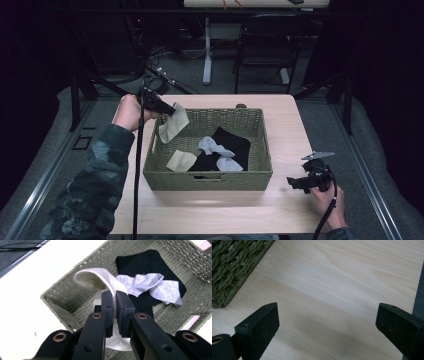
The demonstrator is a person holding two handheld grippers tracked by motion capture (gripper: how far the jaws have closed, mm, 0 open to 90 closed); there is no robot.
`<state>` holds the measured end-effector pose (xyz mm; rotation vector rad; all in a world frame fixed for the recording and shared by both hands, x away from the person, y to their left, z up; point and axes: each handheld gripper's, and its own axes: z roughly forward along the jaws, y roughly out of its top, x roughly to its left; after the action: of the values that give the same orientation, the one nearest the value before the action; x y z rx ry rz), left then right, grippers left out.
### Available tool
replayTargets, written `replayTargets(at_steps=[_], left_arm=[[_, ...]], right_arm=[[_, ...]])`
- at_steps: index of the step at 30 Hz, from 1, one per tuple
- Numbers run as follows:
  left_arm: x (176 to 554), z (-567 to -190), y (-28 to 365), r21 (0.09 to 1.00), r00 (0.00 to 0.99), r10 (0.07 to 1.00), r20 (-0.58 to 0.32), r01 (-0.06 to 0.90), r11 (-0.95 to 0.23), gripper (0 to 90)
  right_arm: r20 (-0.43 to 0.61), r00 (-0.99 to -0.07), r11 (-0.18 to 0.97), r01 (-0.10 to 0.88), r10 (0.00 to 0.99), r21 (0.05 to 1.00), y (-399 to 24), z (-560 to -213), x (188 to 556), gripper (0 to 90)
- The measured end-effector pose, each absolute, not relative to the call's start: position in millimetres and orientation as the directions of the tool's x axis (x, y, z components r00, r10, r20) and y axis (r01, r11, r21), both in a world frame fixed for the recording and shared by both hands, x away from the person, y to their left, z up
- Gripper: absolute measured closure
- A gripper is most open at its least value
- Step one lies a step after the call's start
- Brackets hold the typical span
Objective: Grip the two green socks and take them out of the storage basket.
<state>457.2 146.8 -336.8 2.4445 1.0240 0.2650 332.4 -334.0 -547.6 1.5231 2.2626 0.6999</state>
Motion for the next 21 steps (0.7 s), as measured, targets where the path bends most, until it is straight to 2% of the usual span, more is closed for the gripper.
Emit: replayTargets(at_steps=[10,21], left_arm=[[456.3,-316.0,165.7,0.516,0.671,0.741,0.021,0.628,-0.583,85.2],[446.7,-302.3,210.9,0.546,0.605,0.796,0.028,0.658,-0.519,85.1]], right_arm=[[0.006,-0.378,0.31,0.767,0.926,0.562,-334.0,-547.8,332.4,4.0],[0.005,-0.377,0.309,0.767,0.926,0.562,-333.5,-548.0,332.6,4.1]])
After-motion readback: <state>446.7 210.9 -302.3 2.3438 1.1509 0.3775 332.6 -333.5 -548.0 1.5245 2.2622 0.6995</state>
